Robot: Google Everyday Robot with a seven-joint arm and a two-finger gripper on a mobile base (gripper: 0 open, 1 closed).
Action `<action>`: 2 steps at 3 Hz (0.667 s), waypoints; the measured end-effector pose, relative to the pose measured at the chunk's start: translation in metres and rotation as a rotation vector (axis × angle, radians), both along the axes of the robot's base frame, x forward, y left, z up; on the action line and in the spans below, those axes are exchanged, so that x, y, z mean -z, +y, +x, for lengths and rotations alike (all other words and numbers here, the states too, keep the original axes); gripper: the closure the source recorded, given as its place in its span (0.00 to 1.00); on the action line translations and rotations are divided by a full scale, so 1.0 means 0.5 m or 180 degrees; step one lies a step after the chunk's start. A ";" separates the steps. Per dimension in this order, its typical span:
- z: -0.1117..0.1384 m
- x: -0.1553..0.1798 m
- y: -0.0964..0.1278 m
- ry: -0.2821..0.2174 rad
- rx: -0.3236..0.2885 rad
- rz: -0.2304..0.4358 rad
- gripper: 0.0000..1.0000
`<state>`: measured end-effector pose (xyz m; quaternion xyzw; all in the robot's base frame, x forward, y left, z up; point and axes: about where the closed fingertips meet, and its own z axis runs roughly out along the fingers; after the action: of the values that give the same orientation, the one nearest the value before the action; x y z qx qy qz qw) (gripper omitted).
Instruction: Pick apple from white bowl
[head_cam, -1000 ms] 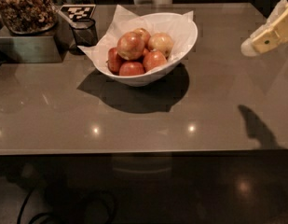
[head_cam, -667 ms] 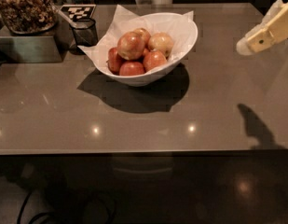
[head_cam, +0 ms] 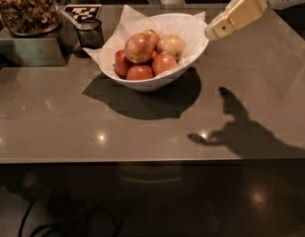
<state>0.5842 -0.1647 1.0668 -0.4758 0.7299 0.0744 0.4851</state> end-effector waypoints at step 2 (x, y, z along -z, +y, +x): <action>0.077 0.081 0.119 0.0341 -0.0329 0.0013 0.00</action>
Offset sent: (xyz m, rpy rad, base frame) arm 0.0514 0.0978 -0.0735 -0.0108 0.2219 0.1942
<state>0.6225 -0.1051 1.0261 -0.5073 0.7291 0.1262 0.4418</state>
